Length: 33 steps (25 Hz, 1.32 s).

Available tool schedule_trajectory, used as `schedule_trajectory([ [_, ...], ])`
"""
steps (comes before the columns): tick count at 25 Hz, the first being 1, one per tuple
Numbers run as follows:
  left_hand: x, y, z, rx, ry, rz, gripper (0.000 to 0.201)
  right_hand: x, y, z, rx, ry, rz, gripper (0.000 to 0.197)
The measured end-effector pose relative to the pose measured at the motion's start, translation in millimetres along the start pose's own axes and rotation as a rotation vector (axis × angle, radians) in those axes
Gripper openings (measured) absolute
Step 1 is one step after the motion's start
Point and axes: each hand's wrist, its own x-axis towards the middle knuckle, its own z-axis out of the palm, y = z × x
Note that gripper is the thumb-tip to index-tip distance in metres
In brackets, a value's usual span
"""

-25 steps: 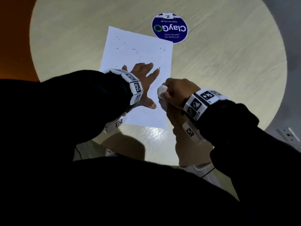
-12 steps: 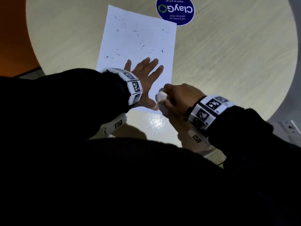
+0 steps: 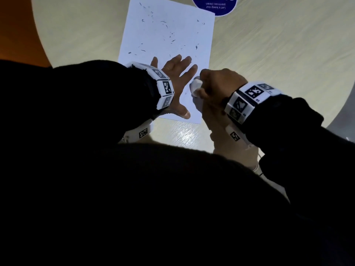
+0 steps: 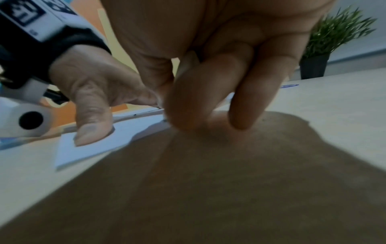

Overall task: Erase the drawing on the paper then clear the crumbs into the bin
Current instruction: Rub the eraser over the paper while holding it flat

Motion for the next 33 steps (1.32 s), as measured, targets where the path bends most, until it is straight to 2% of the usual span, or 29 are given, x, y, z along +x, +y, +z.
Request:
schedule_trajectory([
  [5, -0.2, 1.9, 0.6, -0.002, 0.002, -0.028, 0.126, -22.8, 2.0, 15.7, 0.002, -0.122, -0.125, 0.012],
  [9, 1.7, 1.6, 0.5, 0.009, 0.003, -0.017, 0.128, -0.9, 1.8, 3.8, -0.008, 0.005, -0.018, 0.018],
  [13, 0.4, 1.5, 2.0, 0.007, 0.009, -0.025, 0.128, -23.9, 2.5, 20.2, -0.001, -0.085, -0.134, 0.014],
  [17, 1.0, 3.4, -2.7, 0.032, -0.017, -0.031, 0.128, 0.6, 3.5, 4.7, 0.006, 0.02, -0.019, 0.02],
  [22, -1.9, 2.9, -2.3, 0.016, -0.009, -0.027, 0.127, -21.3, 2.8, 17.1, 0.02, -0.09, -0.114, 0.013],
  [26, -1.8, 3.6, -3.2, 0.005, 0.005, -0.019, 0.128, 2.5, 6.9, 1.1, -0.024, 0.025, -0.03, 0.022],
  [30, -1.5, 1.4, -1.0, -0.014, -0.009, -0.019, 0.128, -17.1, 4.5, 18.0, 0.0, -0.069, -0.141, 0.015],
  [33, 0.6, 1.2, -1.2, -0.018, -0.013, -0.021, 0.129, -1.5, 4.3, 6.0, -0.013, 0.007, -0.057, 0.019],
])
